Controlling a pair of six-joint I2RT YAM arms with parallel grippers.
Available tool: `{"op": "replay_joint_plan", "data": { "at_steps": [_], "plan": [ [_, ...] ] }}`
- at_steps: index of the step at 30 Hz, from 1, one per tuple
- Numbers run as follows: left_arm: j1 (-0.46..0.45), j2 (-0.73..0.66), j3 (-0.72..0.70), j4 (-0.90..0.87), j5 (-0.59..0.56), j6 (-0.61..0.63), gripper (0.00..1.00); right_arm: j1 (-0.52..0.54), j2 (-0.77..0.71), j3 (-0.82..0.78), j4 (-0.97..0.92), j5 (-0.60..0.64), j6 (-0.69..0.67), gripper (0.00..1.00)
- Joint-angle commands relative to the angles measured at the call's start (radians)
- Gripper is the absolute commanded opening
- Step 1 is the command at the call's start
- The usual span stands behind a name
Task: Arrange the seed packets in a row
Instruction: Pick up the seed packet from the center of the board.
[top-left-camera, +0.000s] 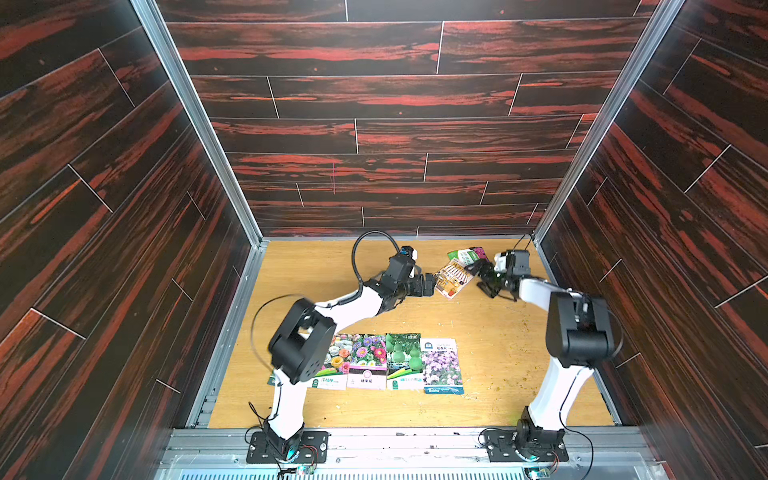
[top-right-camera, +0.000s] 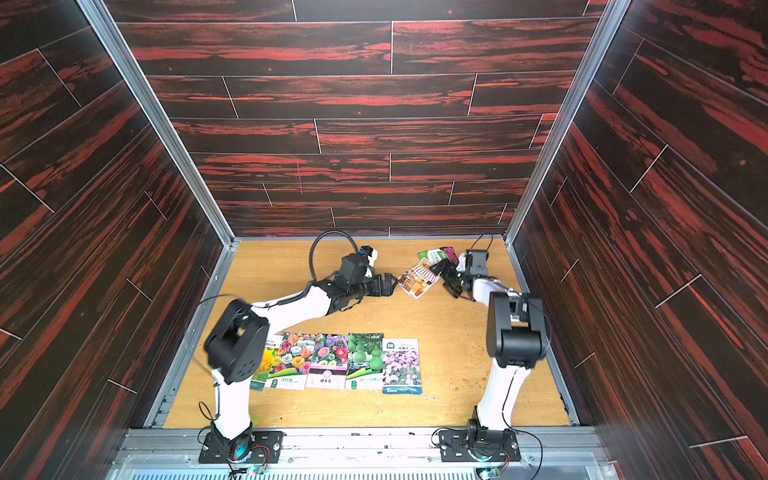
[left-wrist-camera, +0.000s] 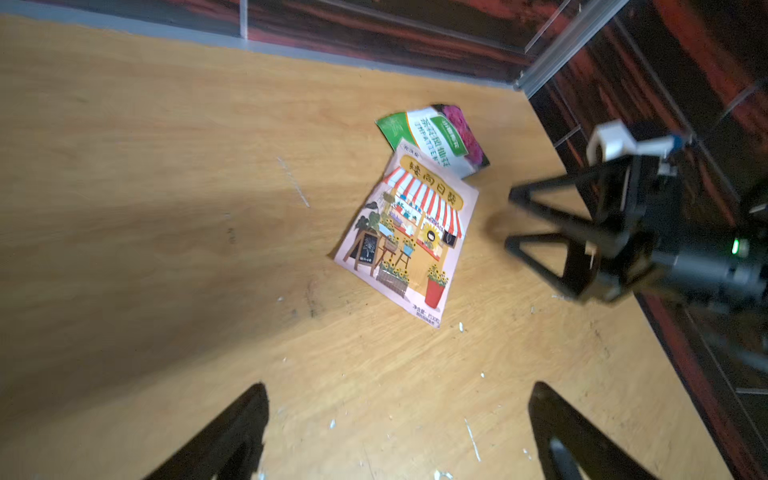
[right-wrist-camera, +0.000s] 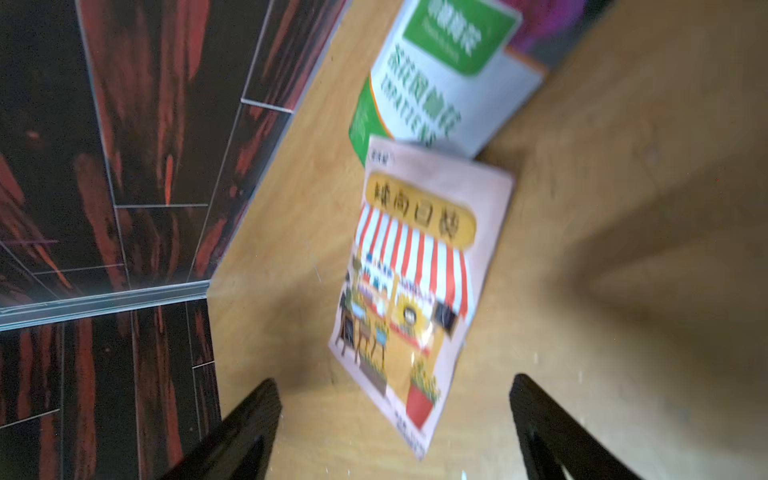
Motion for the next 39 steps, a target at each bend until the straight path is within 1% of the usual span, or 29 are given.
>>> {"op": "replay_joint_plan", "data": {
  "at_steps": [1, 5, 11, 13, 14, 17, 18, 20, 21, 22, 24, 25, 26, 27, 29, 31, 32, 34, 37, 38, 39],
  "plan": [
    [0.030, 0.085, 0.078, -0.020, 0.166, 0.067, 0.98, -0.026, 0.083, 0.081, -0.086, -0.049, -0.026, 0.88],
    [0.077, 0.213, 0.165, 0.014, 0.253, 0.011, 0.97, -0.036, 0.180, 0.171, -0.110, -0.089, -0.025, 0.88],
    [0.104, 0.385, 0.312, 0.090, 0.366, -0.111, 0.96, -0.022, 0.296, 0.249, -0.070, -0.171, 0.003, 0.88],
    [0.104, 0.428, 0.356, 0.114, 0.385, -0.154, 0.96, -0.006, 0.329, 0.272, -0.054, -0.189, 0.003, 0.86],
    [0.104, 0.448, 0.373, 0.131, 0.404, -0.176, 0.96, 0.000, 0.344, 0.285, -0.047, -0.200, 0.003, 0.83],
    [0.104, 0.495, 0.412, 0.210, 0.450, -0.271, 0.93, 0.016, 0.374, 0.285, 0.023, -0.233, 0.032, 0.67],
    [0.104, 0.503, 0.411, 0.241, 0.460, -0.305, 0.91, 0.019, 0.377, 0.270, 0.066, -0.248, 0.051, 0.57],
    [0.104, 0.510, 0.402, 0.315, 0.483, -0.359, 0.86, 0.021, 0.373, 0.228, 0.169, -0.273, 0.091, 0.33],
    [0.104, 0.510, 0.396, 0.340, 0.491, -0.381, 0.81, 0.020, 0.368, 0.207, 0.215, -0.285, 0.107, 0.18],
    [0.105, 0.509, 0.395, 0.358, 0.505, -0.397, 0.73, 0.020, 0.362, 0.183, 0.271, -0.304, 0.127, 0.00],
    [0.104, 0.501, 0.385, 0.396, 0.517, -0.429, 0.52, 0.020, 0.343, 0.132, 0.379, -0.337, 0.165, 0.00],
    [0.104, 0.490, 0.379, 0.400, 0.522, -0.437, 0.46, 0.020, 0.326, 0.102, 0.436, -0.358, 0.182, 0.00],
    [0.104, 0.476, 0.369, 0.403, 0.521, -0.438, 0.46, 0.020, 0.310, 0.075, 0.479, -0.376, 0.194, 0.00],
    [0.105, 0.448, 0.342, 0.409, 0.510, -0.436, 0.47, 0.020, 0.284, 0.039, 0.539, -0.398, 0.206, 0.00],
    [0.114, 0.360, 0.261, 0.353, 0.508, -0.364, 0.55, 0.021, 0.227, -0.042, 0.619, -0.431, 0.217, 0.00],
    [0.134, 0.243, 0.148, 0.286, 0.472, -0.260, 0.67, 0.019, 0.150, -0.137, 0.695, -0.468, 0.215, 0.00],
    [0.144, 0.200, 0.108, 0.269, 0.458, -0.235, 0.72, 0.020, 0.127, -0.170, 0.722, -0.481, 0.221, 0.00],
    [0.174, 0.123, 0.041, 0.227, 0.452, -0.186, 0.80, 0.021, 0.061, -0.267, 0.804, -0.514, 0.244, 0.00],
    [0.206, 0.025, -0.031, 0.185, 0.470, -0.142, 0.88, 0.024, -0.050, -0.391, 0.809, -0.542, 0.225, 0.00],
    [0.210, 0.002, -0.049, 0.186, 0.488, -0.139, 1.00, 0.025, -0.094, -0.432, 0.795, -0.550, 0.202, 0.00],
    [0.212, -0.018, -0.063, 0.196, 0.528, -0.138, 1.00, 0.024, -0.146, -0.470, 0.739, -0.554, 0.173, 0.00]
  ]
}}
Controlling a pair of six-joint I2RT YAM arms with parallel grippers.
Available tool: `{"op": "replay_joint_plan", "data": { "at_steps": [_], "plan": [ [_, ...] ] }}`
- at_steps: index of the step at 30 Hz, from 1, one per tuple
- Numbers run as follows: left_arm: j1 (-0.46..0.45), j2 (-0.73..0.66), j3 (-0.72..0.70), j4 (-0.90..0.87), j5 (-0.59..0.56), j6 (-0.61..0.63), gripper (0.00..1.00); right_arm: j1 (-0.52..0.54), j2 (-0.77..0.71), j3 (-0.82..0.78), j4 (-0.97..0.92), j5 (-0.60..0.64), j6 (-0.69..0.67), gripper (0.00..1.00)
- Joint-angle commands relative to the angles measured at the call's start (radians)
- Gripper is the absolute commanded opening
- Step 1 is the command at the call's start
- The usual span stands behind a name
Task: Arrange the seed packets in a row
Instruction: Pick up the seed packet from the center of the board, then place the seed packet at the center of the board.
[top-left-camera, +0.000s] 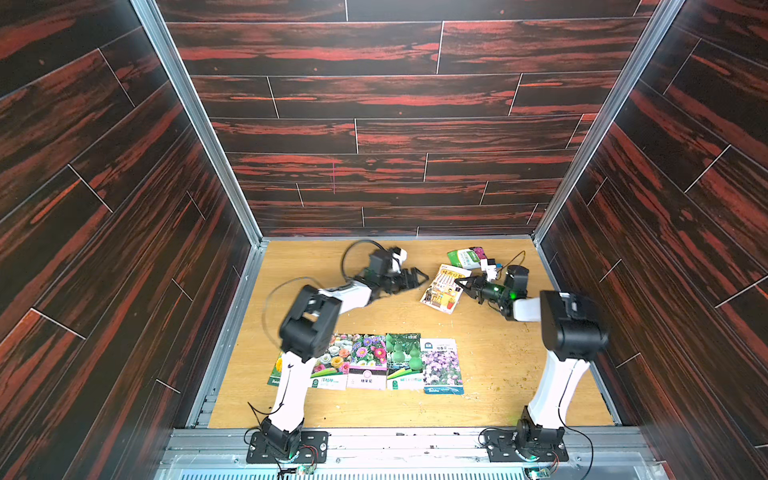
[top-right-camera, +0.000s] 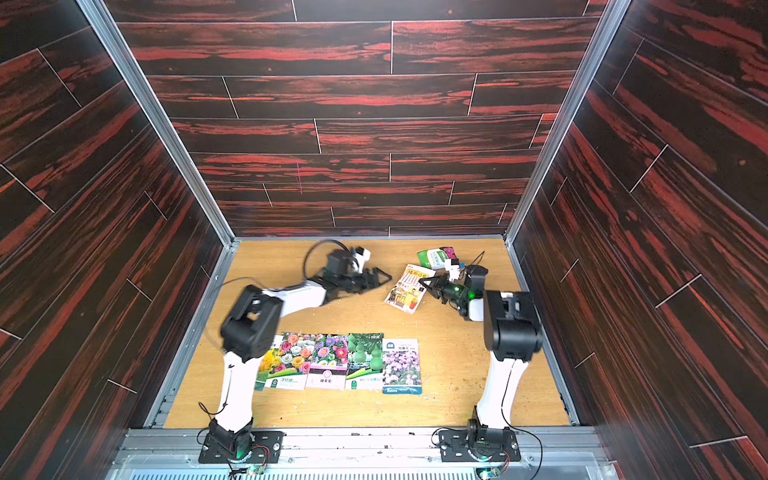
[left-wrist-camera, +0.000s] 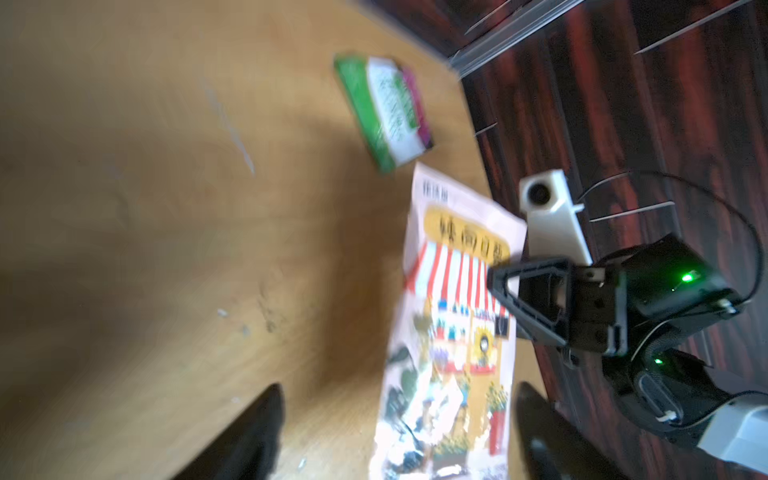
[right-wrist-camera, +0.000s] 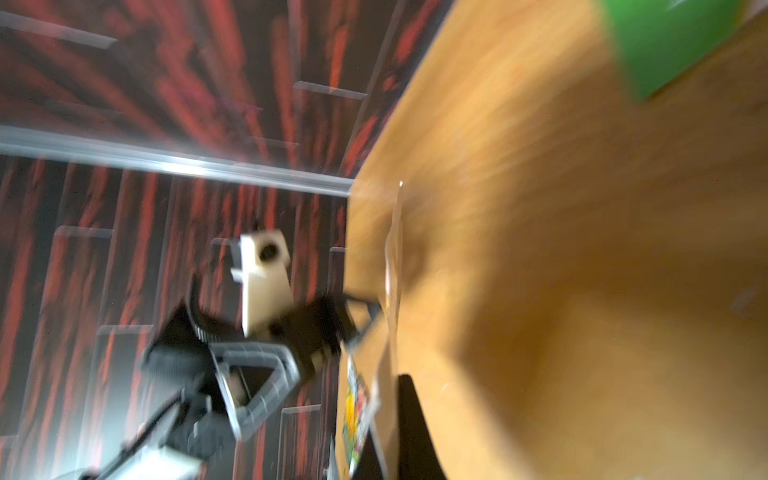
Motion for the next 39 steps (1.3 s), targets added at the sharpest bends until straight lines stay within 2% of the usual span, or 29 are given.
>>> {"op": "replay_joint_plan", "data": {
  "at_steps": [1, 5, 8, 10, 12, 15, 16, 18, 20, 22, 26, 28, 31, 33, 34, 35, 36, 39],
  "plan": [
    [0.019, -0.104, -0.048, 0.007, 0.092, 0.064, 1.00, 0.005, -0.148, -0.110, -0.026, -0.062, -0.070, 0.00],
    [0.012, -0.115, -0.098, 0.211, 0.259, -0.055, 0.99, 0.019, -0.334, -0.243, -0.090, -0.068, -0.098, 0.00],
    [0.007, -0.107, -0.147, 0.400, 0.334, -0.169, 0.92, 0.059, -0.476, -0.329, -0.171, -0.051, -0.129, 0.00],
    [-0.009, -0.119, -0.184, 0.479, 0.371, -0.215, 0.88, 0.079, -0.590, -0.363, -0.298, -0.014, -0.188, 0.00],
    [-0.030, -0.156, -0.212, 0.385, 0.364, -0.140, 0.86, 0.082, -0.697, -0.371, -0.468, 0.035, -0.252, 0.00],
    [-0.074, -0.247, -0.265, 0.141, 0.322, 0.060, 0.86, 0.081, -0.813, -0.291, -0.911, 0.184, -0.395, 0.00],
    [-0.091, -0.269, -0.269, 0.065, 0.316, 0.112, 0.86, 0.079, -0.841, -0.269, -1.012, 0.197, -0.428, 0.00],
    [-0.138, -0.306, -0.291, -0.043, 0.318, 0.195, 0.86, 0.079, -0.930, -0.245, -1.122, 0.175, -0.458, 0.00],
    [-0.175, -0.328, -0.329, -0.062, 0.330, 0.225, 0.86, 0.080, -1.016, -0.225, -1.167, 0.149, -0.448, 0.00],
    [-0.193, -0.337, -0.378, 0.030, 0.357, 0.183, 0.87, 0.079, -1.063, -0.201, -1.202, 0.143, -0.439, 0.00],
    [-0.199, -0.322, -0.463, 0.468, 0.447, -0.101, 0.87, 0.079, -1.079, -0.190, -1.241, 0.156, -0.450, 0.00],
    [-0.213, -0.314, -0.453, 0.491, 0.472, -0.126, 0.86, 0.080, -1.089, -0.197, -1.229, 0.141, -0.439, 0.00],
    [-0.248, -0.322, -0.419, 0.351, 0.475, -0.025, 0.76, 0.079, -1.113, -0.202, -1.213, 0.129, -0.429, 0.00],
    [-0.272, -0.328, -0.397, 0.299, 0.490, 0.010, 0.56, 0.079, -1.114, -0.199, -1.219, 0.132, -0.434, 0.00],
    [-0.282, -0.329, -0.392, 0.301, 0.489, 0.004, 0.42, 0.078, -1.114, -0.200, -1.221, 0.134, -0.437, 0.00],
    [-0.291, -0.329, -0.385, 0.301, 0.481, 0.002, 0.04, 0.079, -1.116, -0.200, -1.217, 0.134, -0.437, 0.00],
    [-0.299, -0.329, -0.374, 0.273, 0.462, 0.012, 0.00, 0.078, -1.117, -0.201, -1.211, 0.132, -0.434, 0.00],
    [-0.319, -0.319, -0.351, 0.213, 0.443, 0.040, 0.00, 0.077, -1.119, -0.201, -1.198, 0.133, -0.427, 0.00]
  ]
}}
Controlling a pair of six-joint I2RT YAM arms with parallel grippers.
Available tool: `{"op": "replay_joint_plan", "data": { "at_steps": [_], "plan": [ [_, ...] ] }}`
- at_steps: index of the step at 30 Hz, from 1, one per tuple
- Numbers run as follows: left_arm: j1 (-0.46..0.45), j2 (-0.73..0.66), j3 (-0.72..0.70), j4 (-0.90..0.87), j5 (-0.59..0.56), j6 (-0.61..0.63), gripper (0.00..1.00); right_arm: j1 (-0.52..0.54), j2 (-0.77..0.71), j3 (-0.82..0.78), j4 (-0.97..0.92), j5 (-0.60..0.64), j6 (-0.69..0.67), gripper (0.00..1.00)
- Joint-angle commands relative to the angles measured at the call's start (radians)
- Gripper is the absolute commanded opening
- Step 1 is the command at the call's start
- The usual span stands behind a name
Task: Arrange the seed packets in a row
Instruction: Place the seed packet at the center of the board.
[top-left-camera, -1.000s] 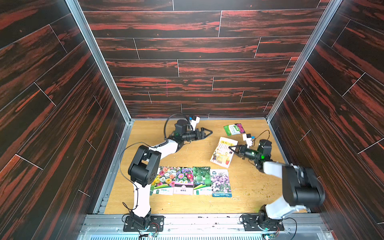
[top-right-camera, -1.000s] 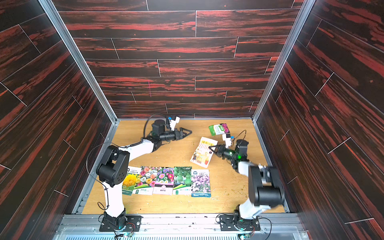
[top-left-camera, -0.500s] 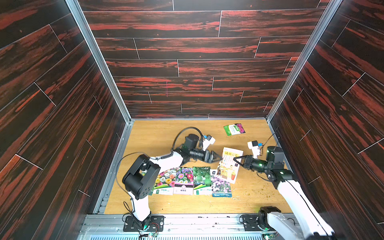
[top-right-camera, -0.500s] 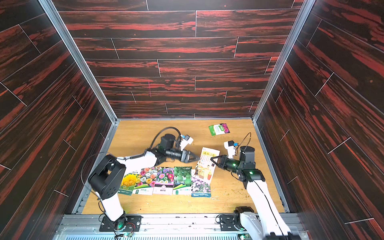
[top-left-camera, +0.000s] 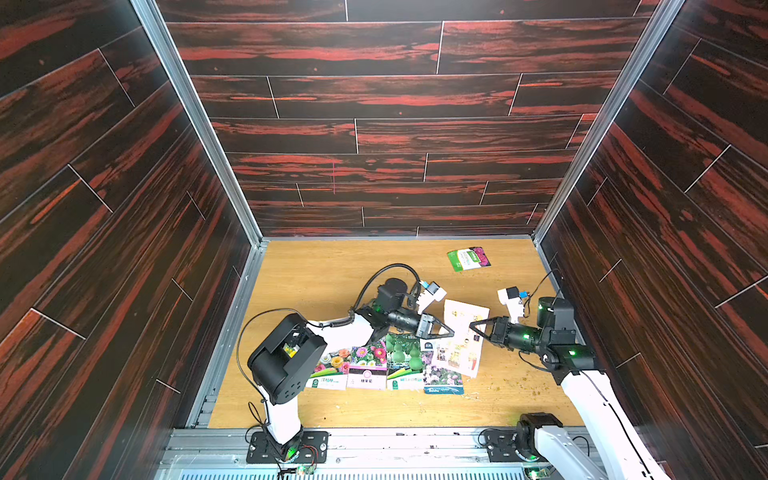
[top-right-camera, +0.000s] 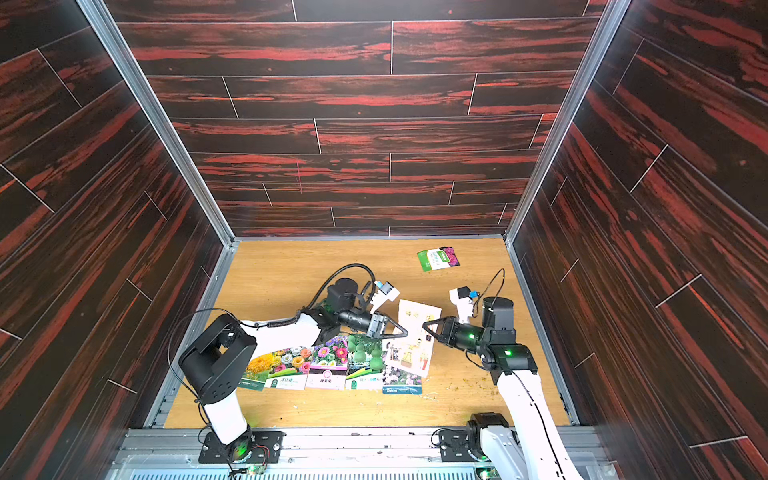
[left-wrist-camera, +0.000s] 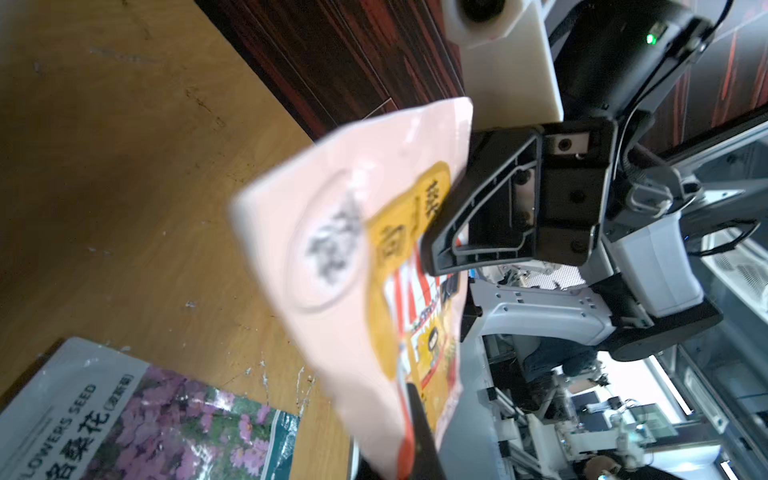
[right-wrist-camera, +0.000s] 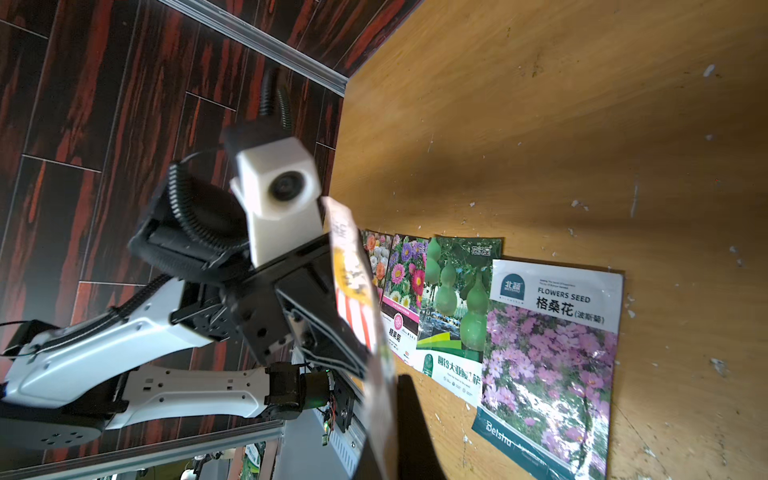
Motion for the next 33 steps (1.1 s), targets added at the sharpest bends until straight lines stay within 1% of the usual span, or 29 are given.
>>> {"op": "replay_joint_plan", "data": {
  "at_steps": [1, 3, 4, 5, 7, 8, 9, 10, 12, 14, 15, 17, 20, 21, 25, 27, 29, 33],
  "plan": [
    [-0.020, -0.014, 0.034, -0.042, -0.007, 0.038, 0.00, 0.002, -0.006, 0.002, 0.002, -0.011, -0.007, 0.00],
    [-0.022, -0.011, 0.030, -0.018, -0.032, 0.019, 0.00, 0.004, -0.003, 0.004, 0.002, -0.006, -0.011, 0.00],
    [-0.023, -0.011, 0.026, -0.001, -0.052, 0.002, 0.00, 0.004, -0.004, 0.002, 0.001, -0.002, -0.012, 0.10],
    [-0.022, -0.012, 0.021, 0.025, -0.074, -0.018, 0.00, 0.004, -0.005, 0.004, -0.004, 0.020, -0.010, 0.27],
    [-0.025, -0.009, 0.015, 0.058, -0.144, -0.062, 0.00, 0.002, -0.018, 0.002, -0.023, 0.096, 0.003, 0.50],
    [-0.025, -0.006, 0.013, 0.084, -0.184, -0.095, 0.00, -0.001, -0.033, -0.007, -0.021, 0.118, 0.012, 0.58],
    [-0.026, -0.002, 0.008, 0.112, -0.223, -0.122, 0.00, -0.004, -0.047, -0.016, -0.014, 0.127, 0.022, 0.62],
    [-0.028, 0.009, 0.007, 0.159, -0.239, -0.158, 0.00, -0.008, -0.066, -0.034, -0.002, 0.135, 0.034, 0.67],
    [-0.029, 0.037, 0.022, 0.206, -0.269, -0.213, 0.00, -0.013, -0.090, -0.060, 0.006, 0.168, 0.044, 0.68],
    [-0.039, 0.073, 0.050, 0.263, -0.248, -0.268, 0.00, -0.038, -0.118, -0.081, 0.013, 0.218, 0.050, 0.68],
    [-0.043, 0.085, 0.057, 0.277, -0.242, -0.287, 0.00, -0.060, -0.128, -0.091, 0.023, 0.222, 0.053, 0.69],
    [-0.051, 0.101, 0.057, 0.298, -0.238, -0.314, 0.00, -0.126, -0.139, -0.111, 0.067, 0.182, 0.067, 0.69],
    [-0.063, 0.102, 0.031, 0.317, -0.262, -0.330, 0.00, -0.212, -0.110, -0.140, 0.204, 0.058, 0.119, 0.69],
    [-0.068, 0.103, 0.022, 0.334, -0.273, -0.343, 0.00, -0.226, -0.086, -0.149, 0.265, 0.018, 0.144, 0.68],
    [-0.090, 0.107, 0.001, 0.412, -0.302, -0.403, 0.00, -0.239, 0.047, -0.139, 0.425, -0.047, 0.202, 0.63],
    [-0.096, 0.112, 0.002, 0.435, -0.304, -0.424, 0.00, -0.239, 0.119, -0.114, 0.432, -0.079, 0.195, 0.59],
    [-0.097, 0.113, 0.006, 0.432, -0.312, -0.429, 0.00, -0.240, 0.144, -0.116, 0.430, -0.092, 0.195, 0.56],
    [-0.094, 0.111, 0.052, 0.338, -0.338, -0.382, 0.00, -0.243, 0.071, -0.185, 0.363, -0.072, 0.162, 0.56]
  ]
}}
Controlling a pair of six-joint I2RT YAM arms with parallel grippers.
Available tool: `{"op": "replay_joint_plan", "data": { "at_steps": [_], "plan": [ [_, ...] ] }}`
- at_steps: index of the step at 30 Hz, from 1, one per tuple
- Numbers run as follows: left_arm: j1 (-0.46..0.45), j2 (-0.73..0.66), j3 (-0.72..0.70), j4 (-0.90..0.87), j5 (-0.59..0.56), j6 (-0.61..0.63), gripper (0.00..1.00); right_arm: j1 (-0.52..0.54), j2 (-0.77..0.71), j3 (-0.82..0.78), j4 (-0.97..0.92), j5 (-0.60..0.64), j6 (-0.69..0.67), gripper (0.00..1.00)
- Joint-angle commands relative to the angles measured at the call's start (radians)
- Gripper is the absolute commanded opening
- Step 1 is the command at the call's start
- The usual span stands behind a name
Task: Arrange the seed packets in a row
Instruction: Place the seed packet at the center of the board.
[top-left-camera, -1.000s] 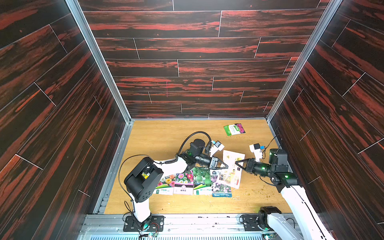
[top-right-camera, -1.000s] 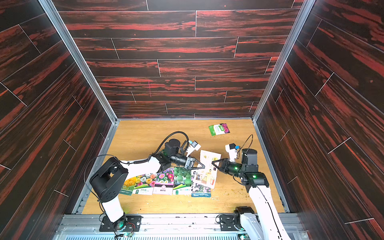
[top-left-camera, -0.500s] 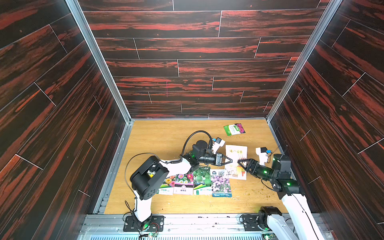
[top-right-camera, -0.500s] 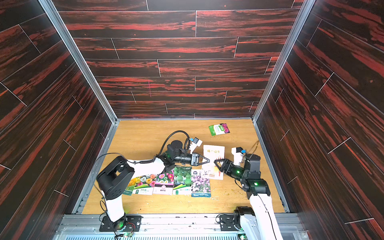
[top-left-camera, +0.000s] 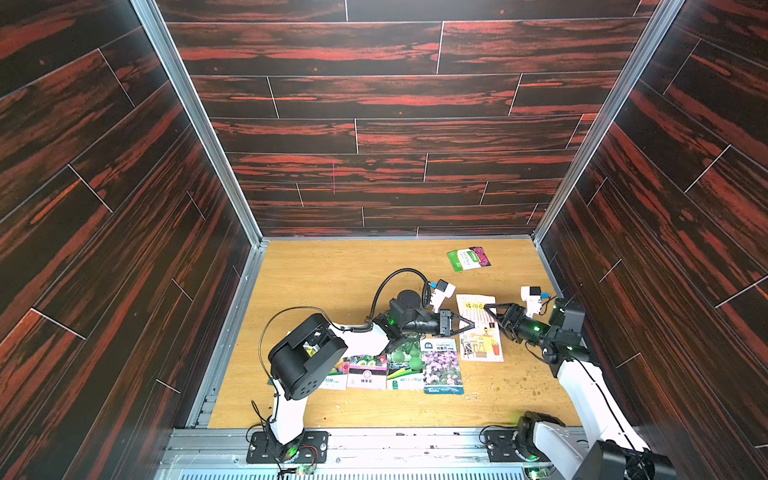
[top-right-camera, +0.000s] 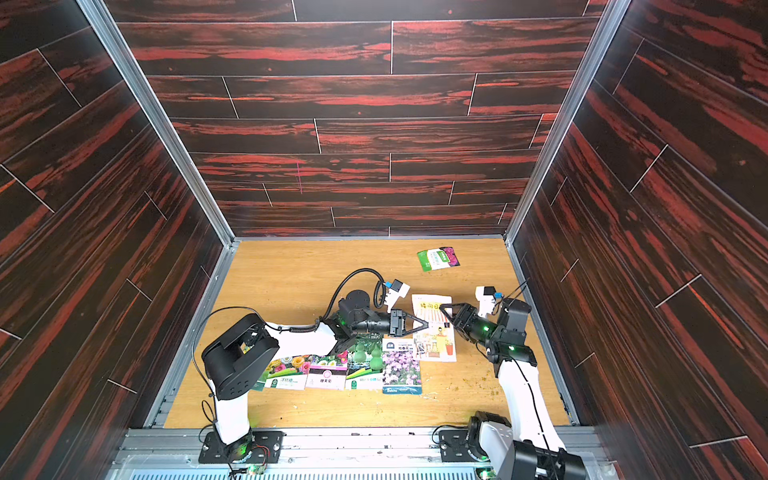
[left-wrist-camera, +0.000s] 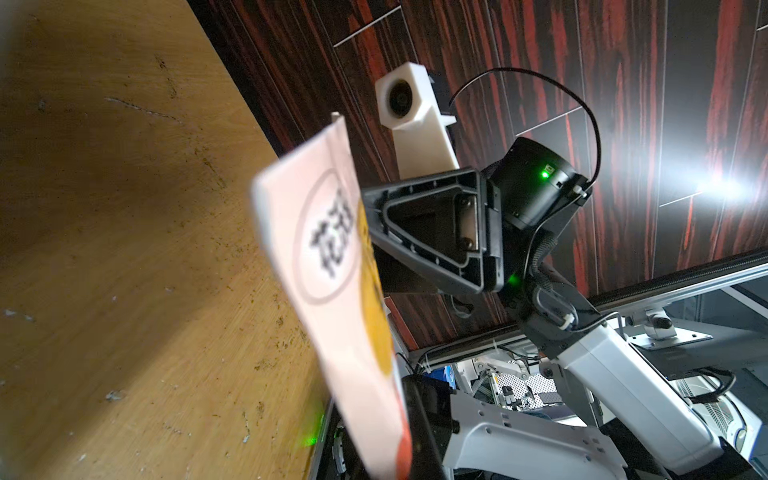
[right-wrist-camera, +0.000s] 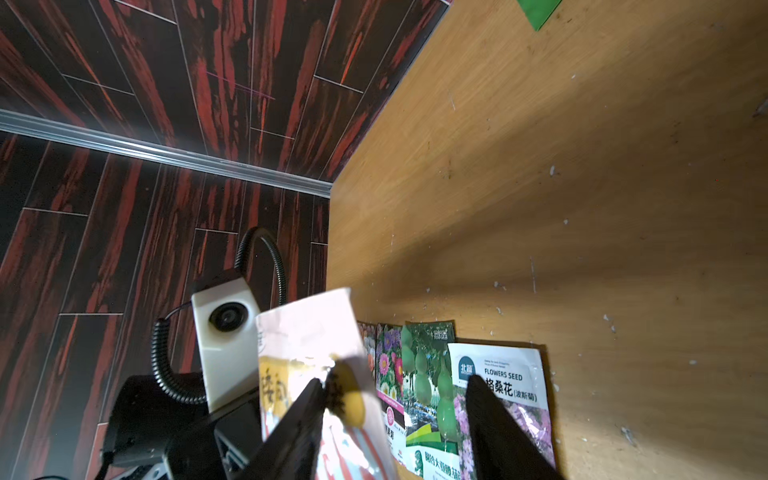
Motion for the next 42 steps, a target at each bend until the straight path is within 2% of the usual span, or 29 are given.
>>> {"op": "replay_joint_plan", "data": {
  "at_steps": [1, 4, 9, 15, 19, 25, 28, 30, 31, 33, 34, 36, 37, 38, 40, 42],
  "plan": [
    [0.005, 0.003, 0.064, -0.066, -0.030, 0.046, 0.00, -0.009, -0.080, -0.063, -0.025, -0.032, -0.016, 0.56],
    [0.008, 0.023, 0.133, -0.139, -0.034, 0.078, 0.00, -0.021, -0.156, -0.128, -0.026, -0.073, 0.000, 0.56],
    [0.022, 0.076, 0.210, -0.158, -0.044, 0.049, 0.00, -0.042, -0.263, -0.146, -0.121, -0.088, -0.008, 0.57],
    [0.027, 0.134, 0.225, -0.024, -0.045, -0.063, 0.00, -0.096, -0.373, -0.178, -0.125, -0.115, 0.066, 0.53],
    [0.028, 0.135, 0.227, -0.007, -0.045, -0.076, 0.00, -0.105, -0.436, -0.196, -0.154, -0.091, 0.085, 0.51],
    [0.028, 0.117, 0.211, -0.002, -0.076, -0.074, 0.00, -0.124, -0.505, -0.234, -0.098, -0.067, 0.181, 0.40],
    [0.028, 0.128, 0.212, 0.026, -0.074, -0.098, 0.00, -0.130, -0.544, -0.242, -0.077, -0.035, 0.211, 0.29],
    [0.028, 0.135, 0.210, 0.044, -0.067, -0.111, 0.00, -0.131, -0.553, -0.231, -0.081, -0.027, 0.210, 0.15],
    [0.028, 0.135, 0.203, 0.044, -0.070, -0.111, 0.00, -0.131, -0.548, -0.219, -0.090, -0.028, 0.199, 0.01],
    [0.028, 0.138, 0.192, 0.045, -0.068, -0.103, 0.00, -0.131, -0.542, -0.205, -0.120, -0.025, 0.183, 0.00],
    [0.028, 0.136, 0.186, 0.042, -0.068, -0.099, 0.05, -0.131, -0.540, -0.199, -0.138, -0.024, 0.175, 0.00],
    [0.033, 0.126, 0.177, 0.018, -0.073, -0.084, 0.34, -0.130, -0.537, -0.177, -0.229, 0.009, 0.132, 0.00],
    [0.041, 0.114, 0.171, -0.019, -0.084, -0.068, 0.52, -0.130, -0.529, -0.163, -0.292, 0.028, 0.099, 0.00],
    [0.054, 0.097, 0.161, -0.078, -0.100, -0.045, 0.99, -0.130, -0.524, -0.153, -0.349, 0.046, 0.069, 0.00],
    [0.090, 0.063, 0.137, -0.204, -0.131, 0.002, 1.00, -0.129, -0.512, -0.144, -0.455, 0.075, 0.016, 0.00],
    [0.137, 0.023, 0.087, -0.245, -0.143, 0.021, 1.00, -0.129, -0.510, -0.144, -0.536, 0.112, -0.023, 0.00]
  ]
}}
